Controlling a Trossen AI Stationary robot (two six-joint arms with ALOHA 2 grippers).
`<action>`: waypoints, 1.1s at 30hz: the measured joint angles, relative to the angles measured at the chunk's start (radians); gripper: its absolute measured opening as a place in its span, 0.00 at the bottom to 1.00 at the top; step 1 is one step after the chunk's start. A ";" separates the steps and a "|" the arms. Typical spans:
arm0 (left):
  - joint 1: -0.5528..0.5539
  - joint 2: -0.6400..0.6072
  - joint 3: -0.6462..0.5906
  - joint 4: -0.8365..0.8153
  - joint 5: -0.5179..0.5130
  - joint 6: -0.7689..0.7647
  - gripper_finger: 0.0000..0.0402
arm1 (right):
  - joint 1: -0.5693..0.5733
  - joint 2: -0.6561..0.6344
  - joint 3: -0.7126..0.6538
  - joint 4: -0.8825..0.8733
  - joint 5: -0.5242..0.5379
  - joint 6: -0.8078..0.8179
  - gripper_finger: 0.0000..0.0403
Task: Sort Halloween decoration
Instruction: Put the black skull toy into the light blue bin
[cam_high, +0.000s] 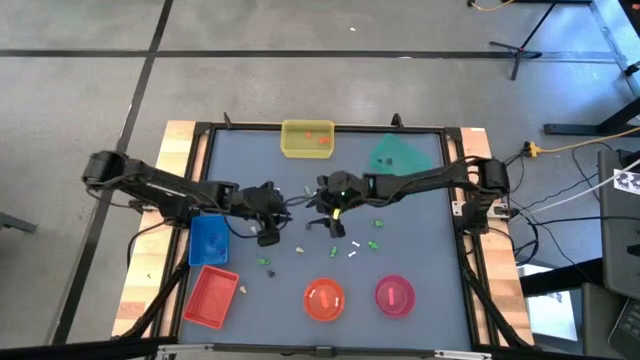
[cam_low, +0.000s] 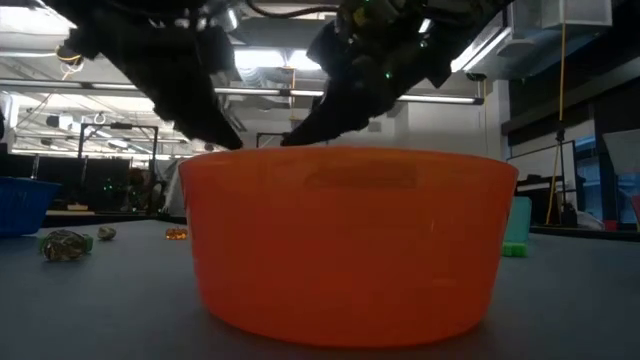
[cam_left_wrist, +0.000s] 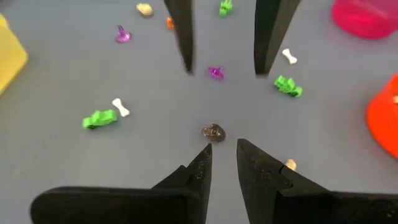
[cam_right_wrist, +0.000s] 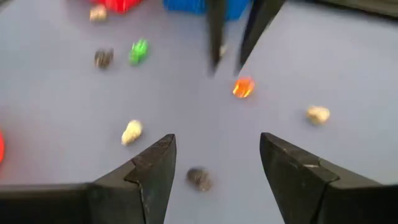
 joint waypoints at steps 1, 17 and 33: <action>0.000 -0.026 0.000 -0.022 0.000 0.000 0.15 | 0.005 0.013 -0.001 -0.005 0.010 0.001 0.58; 0.000 -0.165 0.000 -0.080 -0.030 -0.001 0.15 | 0.024 0.202 -0.002 0.067 0.018 0.012 0.58; 0.000 -0.164 0.000 -0.078 -0.031 -0.005 0.15 | 0.021 0.249 -0.001 0.128 0.024 0.039 0.57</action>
